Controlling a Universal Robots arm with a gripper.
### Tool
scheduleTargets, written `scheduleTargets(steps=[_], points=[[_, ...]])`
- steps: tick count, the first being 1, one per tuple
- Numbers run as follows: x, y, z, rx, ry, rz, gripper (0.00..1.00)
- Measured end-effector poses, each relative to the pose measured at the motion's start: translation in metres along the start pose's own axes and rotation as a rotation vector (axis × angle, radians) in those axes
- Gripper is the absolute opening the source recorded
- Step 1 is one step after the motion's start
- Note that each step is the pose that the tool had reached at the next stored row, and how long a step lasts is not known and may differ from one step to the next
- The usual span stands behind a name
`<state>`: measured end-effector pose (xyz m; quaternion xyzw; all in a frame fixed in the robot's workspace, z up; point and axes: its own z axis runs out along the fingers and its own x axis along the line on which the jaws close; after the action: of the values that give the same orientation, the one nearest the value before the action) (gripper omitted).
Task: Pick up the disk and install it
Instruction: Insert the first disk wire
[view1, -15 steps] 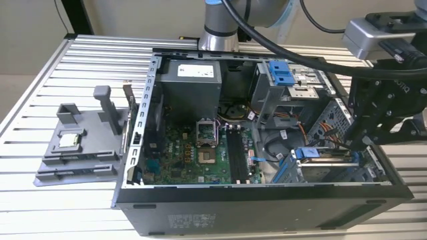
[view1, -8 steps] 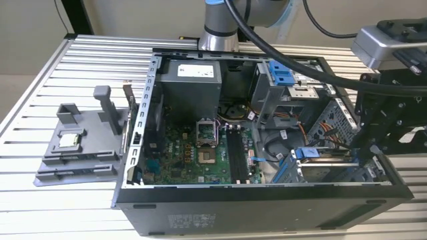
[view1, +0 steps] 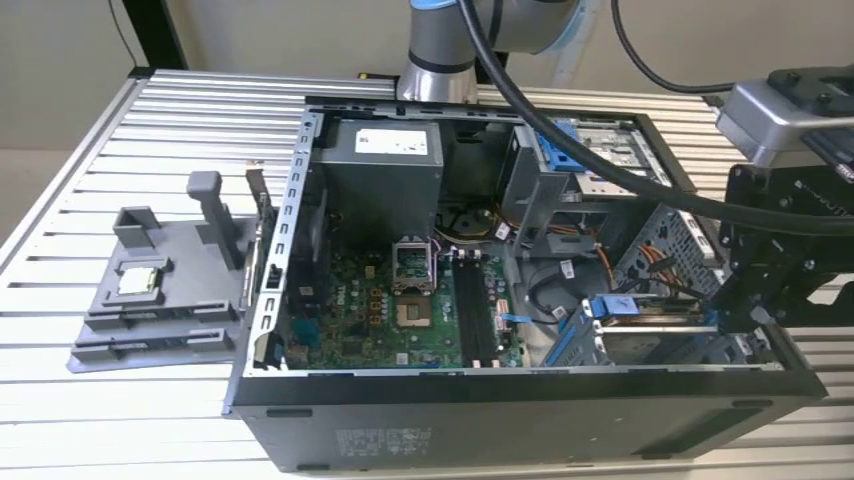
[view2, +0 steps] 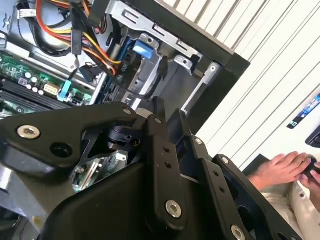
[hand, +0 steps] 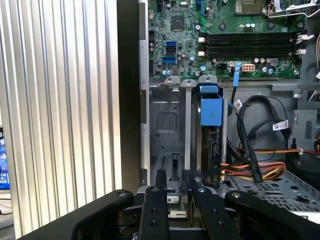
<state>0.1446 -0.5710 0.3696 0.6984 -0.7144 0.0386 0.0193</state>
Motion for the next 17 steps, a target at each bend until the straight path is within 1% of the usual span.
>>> scheduleTargets(steps=[3,17], points=[[0.0003,-0.0016,0.0024,0.0004,0.0006,-0.001,1.0],[0.0004,-0.0016,0.0026,0.0004,0.0,-0.001,1.0]])
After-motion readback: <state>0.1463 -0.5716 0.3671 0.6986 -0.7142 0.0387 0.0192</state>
